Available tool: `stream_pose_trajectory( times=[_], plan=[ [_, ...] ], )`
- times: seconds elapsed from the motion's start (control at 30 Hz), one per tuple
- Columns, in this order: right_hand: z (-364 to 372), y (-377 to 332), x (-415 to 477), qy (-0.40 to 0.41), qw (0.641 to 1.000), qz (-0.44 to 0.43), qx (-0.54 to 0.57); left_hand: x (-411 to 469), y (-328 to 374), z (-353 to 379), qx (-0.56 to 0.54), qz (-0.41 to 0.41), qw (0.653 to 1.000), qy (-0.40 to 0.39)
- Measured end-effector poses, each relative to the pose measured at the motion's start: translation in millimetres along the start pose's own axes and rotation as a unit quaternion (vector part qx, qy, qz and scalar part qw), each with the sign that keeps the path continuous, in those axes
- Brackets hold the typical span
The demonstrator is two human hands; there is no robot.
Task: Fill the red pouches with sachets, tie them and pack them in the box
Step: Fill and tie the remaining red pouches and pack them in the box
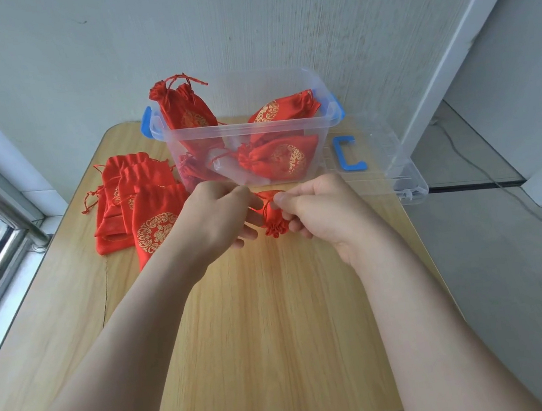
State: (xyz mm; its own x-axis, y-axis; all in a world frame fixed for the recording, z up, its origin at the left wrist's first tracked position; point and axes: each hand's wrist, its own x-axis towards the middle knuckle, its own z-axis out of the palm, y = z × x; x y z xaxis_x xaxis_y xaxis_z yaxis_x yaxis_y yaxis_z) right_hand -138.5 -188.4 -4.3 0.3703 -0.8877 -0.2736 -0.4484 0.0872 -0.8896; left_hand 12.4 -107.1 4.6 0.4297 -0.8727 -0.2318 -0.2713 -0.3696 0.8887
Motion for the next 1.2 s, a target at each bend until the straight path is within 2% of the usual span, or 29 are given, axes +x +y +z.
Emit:
stream_pose_trajectory(
  times=[0.27,0.4,0.5,0.57,0.67,0.83,1.0,1.2],
  plan=[
    [2,-1,-1,-0.039,0.999,-0.007,-0.015,-1,-6,2,-0.018,0.023,1.0,-0.003],
    [1,-2,-3,-0.051,0.999,-0.018,-0.002,1,-6,1,-0.045,0.022,0.998,0.028],
    [-3,0,-4,-0.036,0.999,-0.032,-0.022,2,-7,1,-0.041,0.008,0.998,0.042],
    [-2,2,-4,-0.005,0.996,-0.044,-0.072,2,-8,2,-0.03,0.0,0.998,0.048],
    [0,5,-4,0.027,0.982,-0.057,-0.179,2,-10,3,0.009,0.007,0.999,0.05],
    [5,9,-3,0.024,0.952,-0.034,-0.303,3,-17,6,0.1,-0.003,0.995,0.02],
    [6,14,-2,0.019,0.93,0.008,-0.367,9,-27,4,0.19,-0.03,0.981,0.005],
    [5,14,-6,0.027,0.921,0.048,-0.387,13,-37,2,0.278,-0.067,0.958,0.009]
  ],
)
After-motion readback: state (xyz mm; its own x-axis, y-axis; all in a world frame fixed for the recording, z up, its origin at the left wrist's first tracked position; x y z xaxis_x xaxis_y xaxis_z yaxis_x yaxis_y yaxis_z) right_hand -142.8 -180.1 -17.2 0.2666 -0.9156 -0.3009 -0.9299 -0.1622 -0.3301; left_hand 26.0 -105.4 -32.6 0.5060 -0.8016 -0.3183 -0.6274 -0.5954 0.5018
